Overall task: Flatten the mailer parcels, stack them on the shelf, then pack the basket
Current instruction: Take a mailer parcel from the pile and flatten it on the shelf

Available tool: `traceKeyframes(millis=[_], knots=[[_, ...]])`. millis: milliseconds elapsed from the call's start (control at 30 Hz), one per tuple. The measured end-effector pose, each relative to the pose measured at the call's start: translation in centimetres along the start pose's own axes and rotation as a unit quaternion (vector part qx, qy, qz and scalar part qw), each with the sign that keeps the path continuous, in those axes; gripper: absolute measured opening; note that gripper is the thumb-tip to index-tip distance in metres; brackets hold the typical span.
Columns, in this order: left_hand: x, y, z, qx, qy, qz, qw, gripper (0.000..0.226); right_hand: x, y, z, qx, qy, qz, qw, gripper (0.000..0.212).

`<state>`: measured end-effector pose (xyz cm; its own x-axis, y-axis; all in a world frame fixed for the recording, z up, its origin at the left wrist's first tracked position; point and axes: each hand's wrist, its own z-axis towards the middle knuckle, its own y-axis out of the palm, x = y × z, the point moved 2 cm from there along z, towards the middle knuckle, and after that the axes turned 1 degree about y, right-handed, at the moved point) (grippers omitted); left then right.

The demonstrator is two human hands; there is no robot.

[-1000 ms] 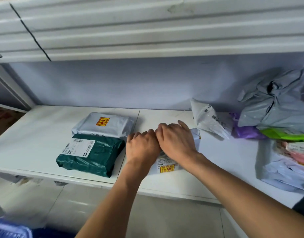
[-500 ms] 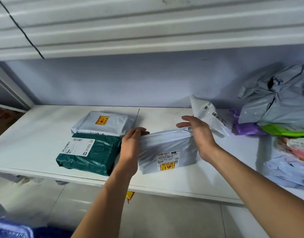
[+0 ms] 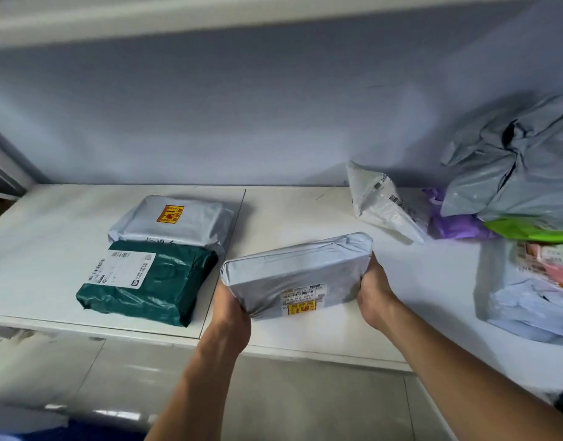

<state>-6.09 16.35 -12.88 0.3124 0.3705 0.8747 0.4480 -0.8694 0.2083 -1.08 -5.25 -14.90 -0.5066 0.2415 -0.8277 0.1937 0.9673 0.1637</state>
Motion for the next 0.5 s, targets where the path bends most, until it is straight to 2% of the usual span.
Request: traceKeyframes(millis=[133,267,500], knots=[[-0.1,-0.3,0.1,0.012,0.000,0.038,0.999,0.038,0.2,0.2,0.4,0.021,-0.001,0.008,1.000,0.037],[0.3,-0.8,0.4,0.072,-0.025,0.019,0.997,0.034,-0.3,0.5,0.1,0.022,-0.015,-0.010,1.000,0.040],[0.4,-0.7,-0.1,0.027,-0.051,-0.007,0.998,0.043,-0.9,0.6,-0.3,0.008,-0.019,-0.043,0.999,0.048]])
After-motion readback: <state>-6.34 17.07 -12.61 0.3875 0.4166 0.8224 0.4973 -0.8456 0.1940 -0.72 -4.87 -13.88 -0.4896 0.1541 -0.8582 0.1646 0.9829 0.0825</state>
